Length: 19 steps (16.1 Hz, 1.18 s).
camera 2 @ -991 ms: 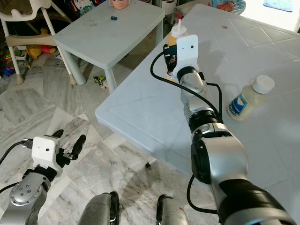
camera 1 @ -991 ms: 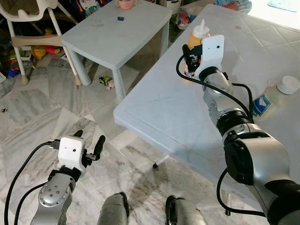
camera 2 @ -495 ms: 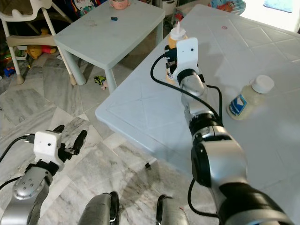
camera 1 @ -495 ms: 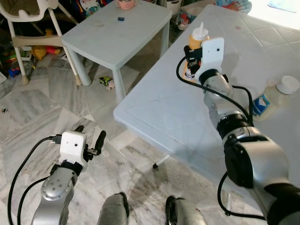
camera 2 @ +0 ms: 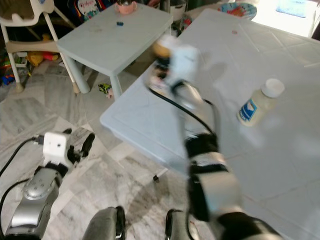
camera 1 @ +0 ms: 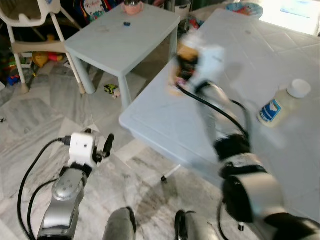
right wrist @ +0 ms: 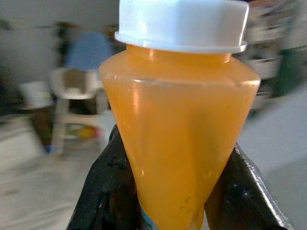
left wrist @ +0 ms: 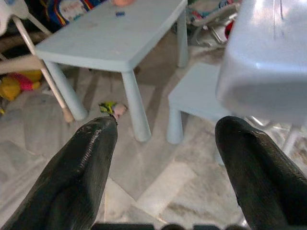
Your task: Restocking fridge
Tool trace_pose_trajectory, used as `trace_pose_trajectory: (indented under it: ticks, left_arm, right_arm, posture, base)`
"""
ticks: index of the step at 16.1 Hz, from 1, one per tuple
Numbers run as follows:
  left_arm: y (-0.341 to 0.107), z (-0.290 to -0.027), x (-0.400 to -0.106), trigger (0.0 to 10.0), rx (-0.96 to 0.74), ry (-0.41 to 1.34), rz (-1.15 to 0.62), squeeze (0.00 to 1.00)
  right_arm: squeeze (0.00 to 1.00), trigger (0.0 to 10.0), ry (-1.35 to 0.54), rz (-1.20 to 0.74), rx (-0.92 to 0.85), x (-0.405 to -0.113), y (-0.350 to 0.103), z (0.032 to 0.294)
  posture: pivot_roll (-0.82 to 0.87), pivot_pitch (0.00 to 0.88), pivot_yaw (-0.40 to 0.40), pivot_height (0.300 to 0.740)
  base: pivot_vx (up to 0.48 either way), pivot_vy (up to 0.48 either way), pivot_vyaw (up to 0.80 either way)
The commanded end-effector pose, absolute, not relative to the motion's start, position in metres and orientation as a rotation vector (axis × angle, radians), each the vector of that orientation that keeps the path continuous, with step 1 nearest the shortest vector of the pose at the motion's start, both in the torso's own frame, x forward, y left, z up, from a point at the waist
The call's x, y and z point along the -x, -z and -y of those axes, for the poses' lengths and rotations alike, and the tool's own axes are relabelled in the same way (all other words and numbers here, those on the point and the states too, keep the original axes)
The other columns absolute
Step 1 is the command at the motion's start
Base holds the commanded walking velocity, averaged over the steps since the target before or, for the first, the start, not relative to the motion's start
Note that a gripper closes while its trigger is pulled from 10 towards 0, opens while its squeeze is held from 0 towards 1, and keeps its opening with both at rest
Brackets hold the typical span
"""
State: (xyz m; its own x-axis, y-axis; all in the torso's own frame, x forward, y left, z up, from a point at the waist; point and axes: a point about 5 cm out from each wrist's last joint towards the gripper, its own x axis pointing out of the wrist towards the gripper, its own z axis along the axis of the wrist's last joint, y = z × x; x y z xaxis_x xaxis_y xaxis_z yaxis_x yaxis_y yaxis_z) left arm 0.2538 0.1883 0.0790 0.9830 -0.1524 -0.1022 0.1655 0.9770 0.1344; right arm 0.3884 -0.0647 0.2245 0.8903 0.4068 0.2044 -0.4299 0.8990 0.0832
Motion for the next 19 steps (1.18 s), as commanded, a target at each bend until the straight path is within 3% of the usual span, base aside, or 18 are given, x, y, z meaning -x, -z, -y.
trace_pose_trajectory:
  ticks: [1, 3, 5, 6, 10, 12, 19]
  left_arm:
    - [-0.077, -0.194, -0.256, 10.0, -0.16, 0.15, -0.098, 0.0]
    - [-0.077, -0.195, -0.259, 10.0, -0.164, 0.15, -0.097, 0.0]
    - [-0.077, -0.201, -0.258, 10.0, -0.169, 0.1, -0.093, 0.0]
    - [-0.076, -0.211, -0.256, 10.0, -0.182, 0.027, -0.103, 0.0]
    - [-0.077, -0.243, -0.249, 10.0, -0.204, -0.16, -0.107, 0.0]
    - [-0.077, -0.256, -0.24, 10.0, -0.212, -0.219, -0.111, 0.0]
    - [-0.08, -0.263, -0.219, 10.0, -0.197, -0.338, -0.087, 0.0]
  right_arm:
    - [0.0, 10.0, -0.572, 0.382, -0.107, -0.38, -0.305, 0.038]
    - [0.0, 10.0, -0.615, 0.426, -0.076, -0.376, -0.33, 0.027]
    - [0.0, 10.0, -0.633, 0.343, -0.084, -0.37, -0.307, 0.025]
    - [0.0, 10.0, -0.615, 0.232, -0.066, -0.366, -0.267, 0.033]
    - [0.0, 10.0, -0.598, 0.117, 0.004, -0.335, -0.193, 0.074]
    - [0.0, 10.0, -0.58, 0.109, 0.052, -0.313, -0.177, 0.098]
    - [0.0, 10.0, -0.349, 0.215, 0.087, -0.302, -0.183, 0.126]
  posture:
    - [0.12, 0.08, 0.062, 0.74]
    - [0.13, 0.068, 0.057, 0.74]
    - [0.15, 0.066, 0.038, 0.74]
    - [0.15, 0.069, 0.037, 0.74]
    - [0.13, 0.075, 0.067, 0.74]
    - [0.12, 0.058, 0.054, 0.74]
    - [0.15, 0.009, 0.007, 0.74]
  base:
    - [0.0, 0.0, 0.0]
    - [0.0, 0.0, 0.0]
    - [0.0, 0.0, 0.0]
    - [0.0, 0.0, 0.0]
    - [0.0, 0.0, 0.0]
    - [0.0, 0.0, 0.0]
    - [-0.317, 0.0, 0.0]
